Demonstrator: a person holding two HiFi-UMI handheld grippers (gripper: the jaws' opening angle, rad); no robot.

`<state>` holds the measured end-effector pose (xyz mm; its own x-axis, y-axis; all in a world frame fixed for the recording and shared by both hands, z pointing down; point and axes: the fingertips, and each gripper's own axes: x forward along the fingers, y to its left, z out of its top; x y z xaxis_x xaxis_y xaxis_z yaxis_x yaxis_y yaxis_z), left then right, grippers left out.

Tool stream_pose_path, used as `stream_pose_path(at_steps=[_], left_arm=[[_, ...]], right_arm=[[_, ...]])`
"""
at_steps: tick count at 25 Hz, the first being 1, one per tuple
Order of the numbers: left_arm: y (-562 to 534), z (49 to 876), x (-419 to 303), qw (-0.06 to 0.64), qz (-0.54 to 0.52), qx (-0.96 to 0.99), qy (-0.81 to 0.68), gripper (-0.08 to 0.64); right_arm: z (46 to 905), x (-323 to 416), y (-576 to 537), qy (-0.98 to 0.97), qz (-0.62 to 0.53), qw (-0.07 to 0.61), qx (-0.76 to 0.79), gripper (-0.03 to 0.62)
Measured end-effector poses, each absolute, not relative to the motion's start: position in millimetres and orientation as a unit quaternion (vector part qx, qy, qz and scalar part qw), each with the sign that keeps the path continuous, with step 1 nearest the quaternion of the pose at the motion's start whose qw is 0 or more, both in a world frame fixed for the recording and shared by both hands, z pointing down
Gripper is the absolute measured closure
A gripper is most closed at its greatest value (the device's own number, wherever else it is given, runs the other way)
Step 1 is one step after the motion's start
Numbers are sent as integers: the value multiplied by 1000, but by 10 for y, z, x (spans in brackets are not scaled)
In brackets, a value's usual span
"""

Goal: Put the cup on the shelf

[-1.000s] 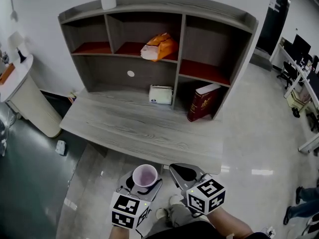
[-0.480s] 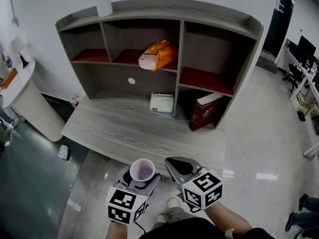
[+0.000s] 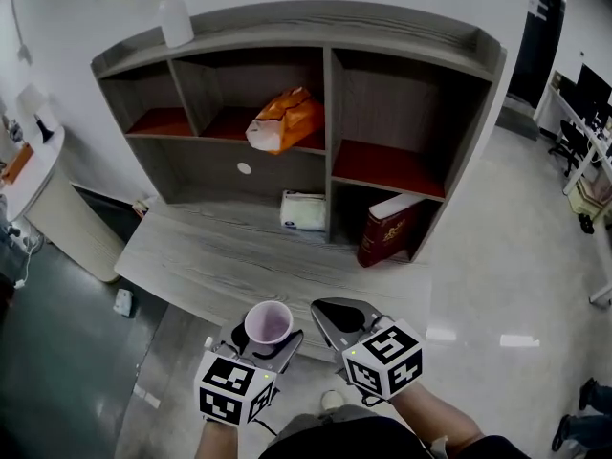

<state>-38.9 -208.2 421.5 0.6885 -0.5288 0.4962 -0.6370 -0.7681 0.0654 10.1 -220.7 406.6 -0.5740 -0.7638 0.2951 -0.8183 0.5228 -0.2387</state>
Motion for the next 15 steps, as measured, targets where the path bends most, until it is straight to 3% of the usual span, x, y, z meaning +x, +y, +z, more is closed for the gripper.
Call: stream_pose_path(at_steps=[15], left_arm=[[-2661,3967,-329,120,204,922,-305,262]], right_arm=[[3900,171,-2617,-872,159,88,454,594]])
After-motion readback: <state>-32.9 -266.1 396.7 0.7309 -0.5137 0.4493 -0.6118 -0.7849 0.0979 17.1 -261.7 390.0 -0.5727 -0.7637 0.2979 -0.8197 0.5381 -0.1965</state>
